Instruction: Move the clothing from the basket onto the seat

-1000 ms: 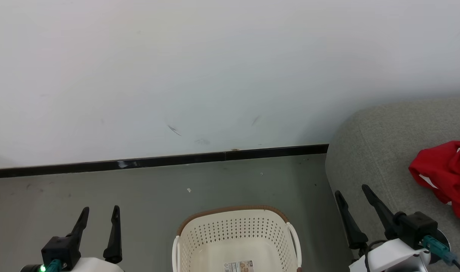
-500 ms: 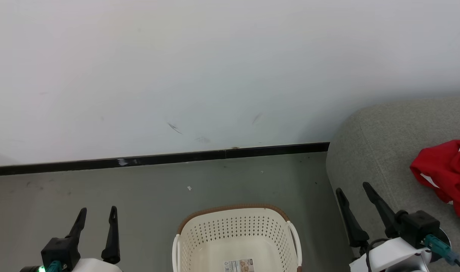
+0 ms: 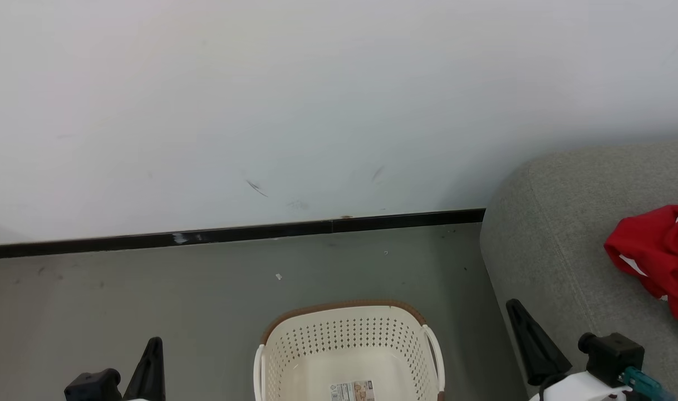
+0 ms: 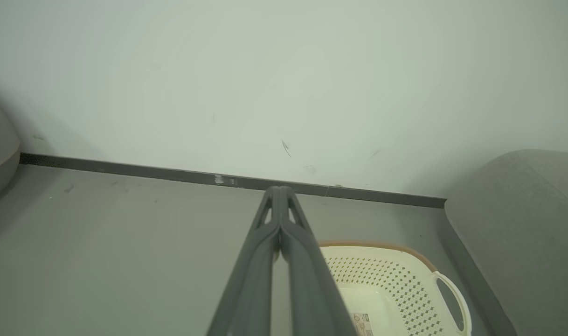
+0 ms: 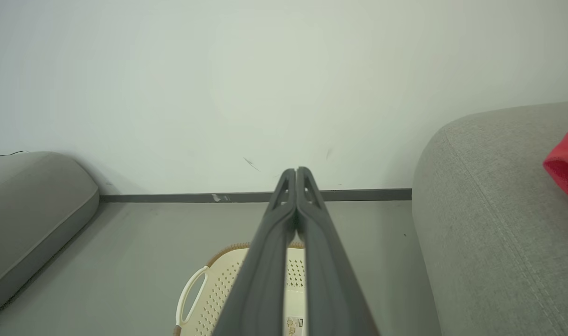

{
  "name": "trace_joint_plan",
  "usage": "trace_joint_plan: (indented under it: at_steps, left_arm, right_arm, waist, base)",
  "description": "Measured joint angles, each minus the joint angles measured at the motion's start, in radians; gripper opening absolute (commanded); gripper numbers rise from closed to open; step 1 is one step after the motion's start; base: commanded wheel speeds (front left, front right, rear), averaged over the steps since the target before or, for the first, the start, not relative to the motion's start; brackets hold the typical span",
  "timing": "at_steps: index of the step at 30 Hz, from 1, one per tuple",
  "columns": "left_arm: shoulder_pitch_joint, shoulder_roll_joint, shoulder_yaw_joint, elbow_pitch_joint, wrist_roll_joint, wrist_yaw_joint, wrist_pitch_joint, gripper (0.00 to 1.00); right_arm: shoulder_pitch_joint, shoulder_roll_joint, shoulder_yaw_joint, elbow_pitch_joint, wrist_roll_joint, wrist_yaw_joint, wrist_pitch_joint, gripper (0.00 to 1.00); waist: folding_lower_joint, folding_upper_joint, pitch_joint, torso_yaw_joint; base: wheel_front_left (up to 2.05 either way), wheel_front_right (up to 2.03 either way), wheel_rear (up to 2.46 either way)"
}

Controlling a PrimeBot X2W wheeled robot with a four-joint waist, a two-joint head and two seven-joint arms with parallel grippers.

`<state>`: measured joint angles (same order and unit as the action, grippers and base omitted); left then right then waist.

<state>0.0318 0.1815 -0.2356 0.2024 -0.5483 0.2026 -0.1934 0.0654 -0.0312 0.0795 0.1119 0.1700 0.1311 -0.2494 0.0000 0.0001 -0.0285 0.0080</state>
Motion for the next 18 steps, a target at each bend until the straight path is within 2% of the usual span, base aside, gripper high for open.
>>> trace_joint_plan:
  at_steps: [11,18]
  left_arm:
    - [-0.002,-0.021,0.035,0.000,-0.140,-0.035,0.035,0.00]
    - [-0.003,-0.028,0.060,0.000,-0.216,-0.061,0.061,0.00]
  right_arm:
    - [0.013,0.000,-0.009,-0.009,0.217,0.000,0.013,0.00]
    - [0.012,-0.002,-0.030,-0.005,0.331,0.000,0.036,0.00]
  waist:
    - [0.0008,0.0000,0.004,-0.001]
    - [0.0062,0.0000,0.004,0.000]
  base:
    - [0.00,0.00,0.00]
    - [0.00,0.00,0.00]
